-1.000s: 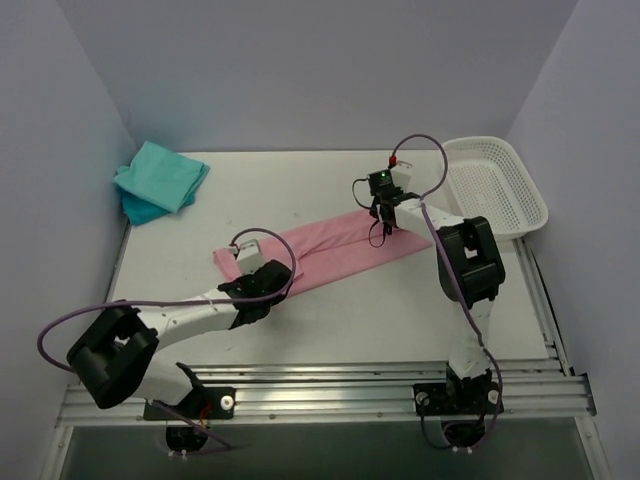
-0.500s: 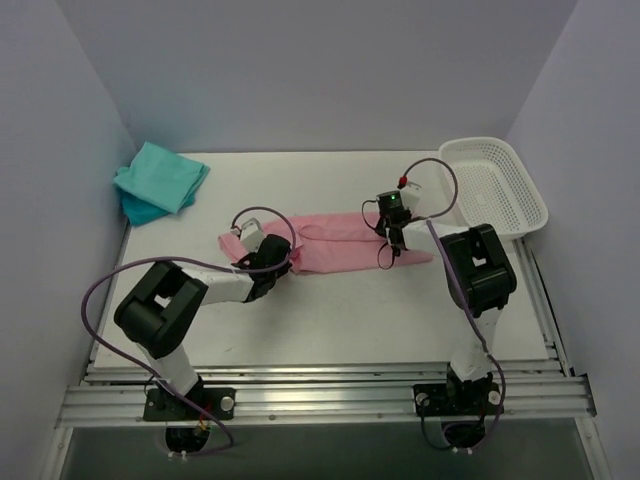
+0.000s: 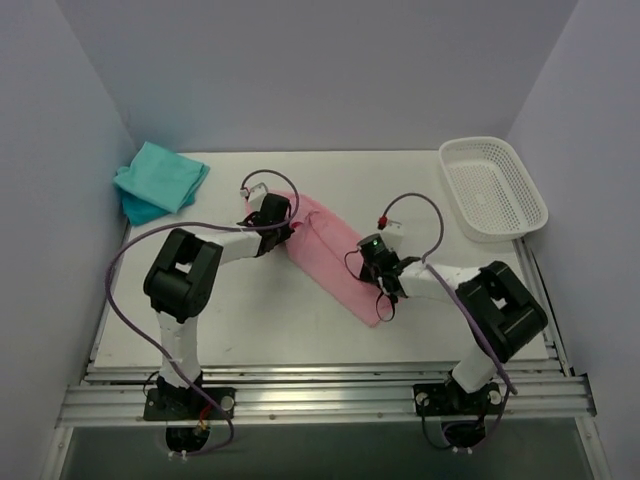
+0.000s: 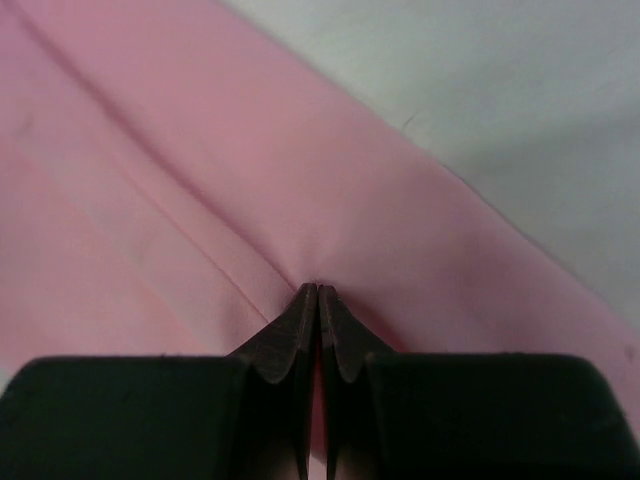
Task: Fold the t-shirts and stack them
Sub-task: Rotate the tshirt 90 degrees
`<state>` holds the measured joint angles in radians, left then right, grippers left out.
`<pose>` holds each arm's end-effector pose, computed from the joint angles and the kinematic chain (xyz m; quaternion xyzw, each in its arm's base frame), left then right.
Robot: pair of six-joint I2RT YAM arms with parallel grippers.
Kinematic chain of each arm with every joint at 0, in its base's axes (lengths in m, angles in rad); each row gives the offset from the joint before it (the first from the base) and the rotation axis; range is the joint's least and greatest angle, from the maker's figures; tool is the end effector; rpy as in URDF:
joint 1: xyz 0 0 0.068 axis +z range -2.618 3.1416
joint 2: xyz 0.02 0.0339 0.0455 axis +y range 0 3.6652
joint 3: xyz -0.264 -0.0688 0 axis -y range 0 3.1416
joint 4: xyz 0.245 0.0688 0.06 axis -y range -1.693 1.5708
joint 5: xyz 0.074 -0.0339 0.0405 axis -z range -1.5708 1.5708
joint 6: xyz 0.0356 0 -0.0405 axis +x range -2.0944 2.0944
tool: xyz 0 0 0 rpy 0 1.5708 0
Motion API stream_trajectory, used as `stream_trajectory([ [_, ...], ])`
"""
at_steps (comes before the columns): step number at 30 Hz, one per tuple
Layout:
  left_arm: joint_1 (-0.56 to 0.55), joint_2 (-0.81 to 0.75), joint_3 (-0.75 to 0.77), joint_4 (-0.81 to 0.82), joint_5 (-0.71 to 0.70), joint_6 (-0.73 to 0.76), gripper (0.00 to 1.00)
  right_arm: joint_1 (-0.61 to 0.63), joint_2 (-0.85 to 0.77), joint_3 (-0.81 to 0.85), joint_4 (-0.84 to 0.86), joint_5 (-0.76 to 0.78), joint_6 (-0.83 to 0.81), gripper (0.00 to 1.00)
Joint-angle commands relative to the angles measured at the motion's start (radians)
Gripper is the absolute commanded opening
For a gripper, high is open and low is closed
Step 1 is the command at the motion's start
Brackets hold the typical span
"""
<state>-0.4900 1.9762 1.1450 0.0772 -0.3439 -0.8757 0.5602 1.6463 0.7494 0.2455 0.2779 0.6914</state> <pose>0.3691 -0.1833 0.1419 -0.2400 0.8744 -0.1251 0.4026 0.2812 0.1648 0.1571 0.1195 0.8816 0.1568 0.4288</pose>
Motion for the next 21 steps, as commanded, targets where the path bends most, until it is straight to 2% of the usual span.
stream_trajectory([
  [1,0.036,0.119,0.177,-0.232,0.062,0.125,0.02,0.157,-0.065,-0.031,-0.086,0.038,0.100,0.00],
  [4,0.048,0.225,0.362,-0.333,0.083,0.173,0.02,0.295,-0.059,-0.012,-0.115,0.081,0.161,0.00],
  [7,0.063,0.308,0.484,-0.410,0.111,0.211,0.02,0.400,-0.019,0.017,-0.130,0.121,0.204,0.00],
  [10,0.074,0.389,0.631,-0.458,0.156,0.269,0.03,0.460,0.048,0.071,-0.135,0.141,0.229,0.00],
  [14,0.106,0.487,0.856,-0.540,0.232,0.325,0.08,0.543,0.131,0.152,-0.146,0.161,0.243,0.00],
  [16,0.117,0.532,0.916,-0.577,0.261,0.345,0.12,0.558,0.170,0.172,-0.150,0.168,0.246,0.00],
  [19,0.133,0.564,0.999,-0.591,0.286,0.368,0.33,0.575,0.202,0.205,-0.172,0.187,0.247,0.00],
  [20,0.136,0.570,1.013,-0.593,0.292,0.374,0.49,0.580,0.205,0.211,-0.181,0.196,0.252,0.00],
  [21,0.140,0.573,1.042,-0.596,0.295,0.379,0.58,0.586,0.205,0.223,-0.202,0.207,0.257,0.00],
])
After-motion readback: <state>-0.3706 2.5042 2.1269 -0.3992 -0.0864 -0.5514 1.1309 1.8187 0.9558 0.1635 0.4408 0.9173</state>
